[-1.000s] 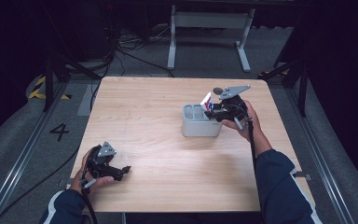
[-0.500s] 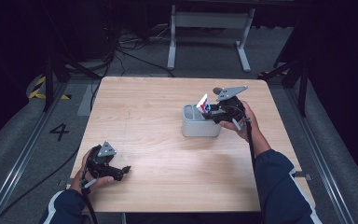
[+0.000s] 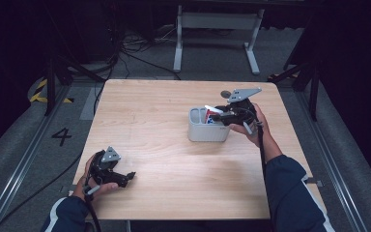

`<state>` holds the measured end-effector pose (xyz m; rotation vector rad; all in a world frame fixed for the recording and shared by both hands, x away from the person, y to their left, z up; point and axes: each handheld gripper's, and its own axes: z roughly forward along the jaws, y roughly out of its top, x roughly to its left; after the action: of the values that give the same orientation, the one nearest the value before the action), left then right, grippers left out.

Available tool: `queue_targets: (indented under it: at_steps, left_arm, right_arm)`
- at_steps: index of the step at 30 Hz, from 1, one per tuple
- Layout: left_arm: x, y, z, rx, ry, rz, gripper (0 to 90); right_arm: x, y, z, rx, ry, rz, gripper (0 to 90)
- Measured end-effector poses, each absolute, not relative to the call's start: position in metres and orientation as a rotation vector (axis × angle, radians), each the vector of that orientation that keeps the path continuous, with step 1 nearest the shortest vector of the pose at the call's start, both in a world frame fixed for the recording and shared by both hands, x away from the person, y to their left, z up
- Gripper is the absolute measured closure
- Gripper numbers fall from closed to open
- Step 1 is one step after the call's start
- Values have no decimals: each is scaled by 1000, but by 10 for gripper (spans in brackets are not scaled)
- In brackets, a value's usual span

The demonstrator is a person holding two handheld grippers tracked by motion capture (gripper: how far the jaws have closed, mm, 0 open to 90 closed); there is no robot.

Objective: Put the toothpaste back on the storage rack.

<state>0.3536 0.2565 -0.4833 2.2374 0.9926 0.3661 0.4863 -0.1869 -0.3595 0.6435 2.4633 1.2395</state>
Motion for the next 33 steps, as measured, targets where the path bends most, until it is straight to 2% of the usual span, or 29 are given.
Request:
queue_targets:
  at_steps: [33]
  left_arm:
    - [354,256,-483,2237,992,366,15]
  right_arm:
    - [467,-194,-352,649,2478,1097,466]
